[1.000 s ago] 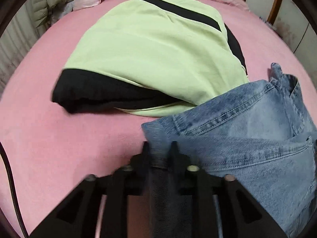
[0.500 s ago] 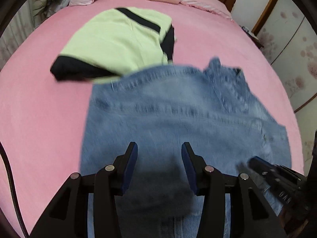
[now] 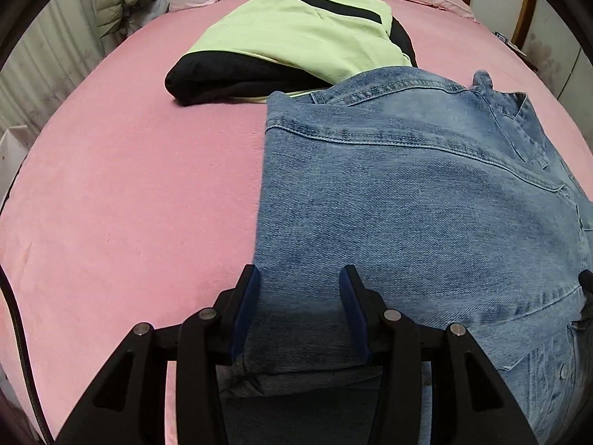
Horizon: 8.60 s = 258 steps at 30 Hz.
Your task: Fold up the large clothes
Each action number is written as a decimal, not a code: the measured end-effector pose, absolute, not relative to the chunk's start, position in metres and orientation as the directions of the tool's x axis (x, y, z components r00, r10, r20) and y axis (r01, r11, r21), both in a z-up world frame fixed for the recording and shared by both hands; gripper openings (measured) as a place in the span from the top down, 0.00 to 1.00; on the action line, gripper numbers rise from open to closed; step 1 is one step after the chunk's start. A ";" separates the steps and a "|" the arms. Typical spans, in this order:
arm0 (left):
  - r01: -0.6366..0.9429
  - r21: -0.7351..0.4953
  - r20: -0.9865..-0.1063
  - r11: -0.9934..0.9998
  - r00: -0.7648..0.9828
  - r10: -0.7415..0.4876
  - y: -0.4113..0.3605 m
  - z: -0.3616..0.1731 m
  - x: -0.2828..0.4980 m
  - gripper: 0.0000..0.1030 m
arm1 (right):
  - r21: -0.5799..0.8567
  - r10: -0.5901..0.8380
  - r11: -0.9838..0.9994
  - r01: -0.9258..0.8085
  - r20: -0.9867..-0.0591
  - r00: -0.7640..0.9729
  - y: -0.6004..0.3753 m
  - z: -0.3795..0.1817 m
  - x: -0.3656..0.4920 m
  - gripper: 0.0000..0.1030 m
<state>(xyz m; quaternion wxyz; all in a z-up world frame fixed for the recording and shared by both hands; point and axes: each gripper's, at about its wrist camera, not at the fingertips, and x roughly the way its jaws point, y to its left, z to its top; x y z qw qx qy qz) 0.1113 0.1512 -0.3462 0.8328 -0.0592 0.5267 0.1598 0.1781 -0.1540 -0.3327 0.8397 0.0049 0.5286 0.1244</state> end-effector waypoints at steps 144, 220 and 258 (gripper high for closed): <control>-0.232 -0.302 -0.951 0.925 0.147 -0.274 0.102 -0.325 -0.098 0.88 | 0.323 0.315 0.946 0.025 -0.936 0.158 -0.335 -0.318 -0.081 0.79; -0.018 0.085 -0.930 0.996 0.356 0.086 0.115 -0.334 0.305 0.16 | -0.089 0.009 0.964 -0.249 -0.930 0.368 -0.228 -0.328 0.333 0.34; -0.018 0.252 -0.816 0.968 0.534 0.222 0.121 -0.303 0.246 0.68 | -0.026 0.078 0.983 -0.182 -0.837 0.542 -0.259 -0.283 0.280 0.91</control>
